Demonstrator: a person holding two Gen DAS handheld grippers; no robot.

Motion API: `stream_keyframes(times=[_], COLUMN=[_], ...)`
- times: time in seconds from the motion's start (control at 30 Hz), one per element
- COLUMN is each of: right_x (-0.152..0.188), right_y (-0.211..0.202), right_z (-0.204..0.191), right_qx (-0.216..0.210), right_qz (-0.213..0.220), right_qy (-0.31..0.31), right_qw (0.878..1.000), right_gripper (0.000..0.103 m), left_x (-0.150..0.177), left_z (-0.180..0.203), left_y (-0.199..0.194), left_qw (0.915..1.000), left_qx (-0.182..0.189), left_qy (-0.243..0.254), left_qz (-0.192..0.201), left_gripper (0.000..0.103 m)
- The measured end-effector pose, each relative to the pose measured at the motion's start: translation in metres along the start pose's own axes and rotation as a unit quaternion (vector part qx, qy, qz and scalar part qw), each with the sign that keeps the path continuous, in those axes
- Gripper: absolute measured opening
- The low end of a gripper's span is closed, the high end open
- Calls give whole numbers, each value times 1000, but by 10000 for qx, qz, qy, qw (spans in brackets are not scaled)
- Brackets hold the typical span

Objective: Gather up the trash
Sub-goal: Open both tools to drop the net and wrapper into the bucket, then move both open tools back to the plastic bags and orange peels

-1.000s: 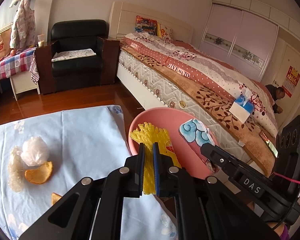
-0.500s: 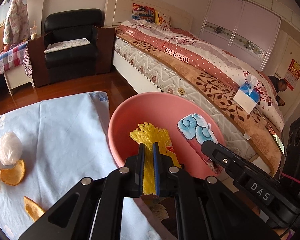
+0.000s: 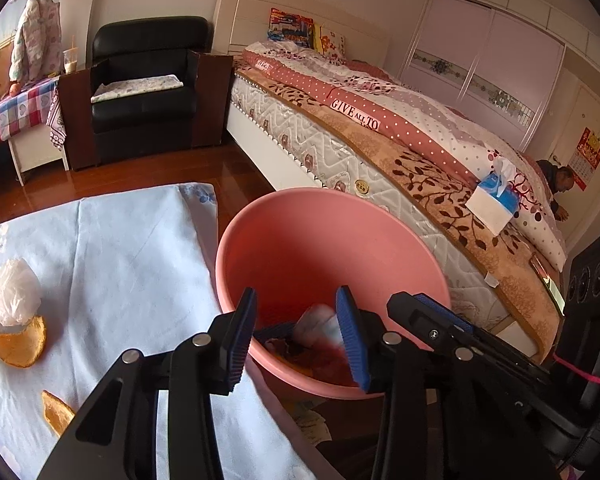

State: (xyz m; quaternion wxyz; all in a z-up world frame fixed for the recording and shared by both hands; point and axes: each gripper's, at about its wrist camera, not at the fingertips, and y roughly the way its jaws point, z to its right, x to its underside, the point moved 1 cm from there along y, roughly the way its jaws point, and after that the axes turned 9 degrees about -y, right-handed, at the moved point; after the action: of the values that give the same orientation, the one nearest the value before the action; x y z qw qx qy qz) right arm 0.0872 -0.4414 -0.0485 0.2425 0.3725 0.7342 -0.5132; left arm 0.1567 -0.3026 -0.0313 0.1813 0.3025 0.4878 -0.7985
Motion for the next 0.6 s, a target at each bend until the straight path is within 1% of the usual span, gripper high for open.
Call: stream_keyframes(times=[0.27,0.6], right_x=[-1,9], right_y=[-13,-34], right_z=[-14,-45], right_qx=[31,13], right_qz=[140,273], right_qy=[-143,-366], right_qw=[9998,9990], right_gripper=[32,32], left_x=[3,13], left_z=[0,-20], left_y=[-28,-61], left_qw=[9991,9984], left_qx=[-194,-439], left_qy=[254,120], left_qz=[263,343], left_gripper=[40,40])
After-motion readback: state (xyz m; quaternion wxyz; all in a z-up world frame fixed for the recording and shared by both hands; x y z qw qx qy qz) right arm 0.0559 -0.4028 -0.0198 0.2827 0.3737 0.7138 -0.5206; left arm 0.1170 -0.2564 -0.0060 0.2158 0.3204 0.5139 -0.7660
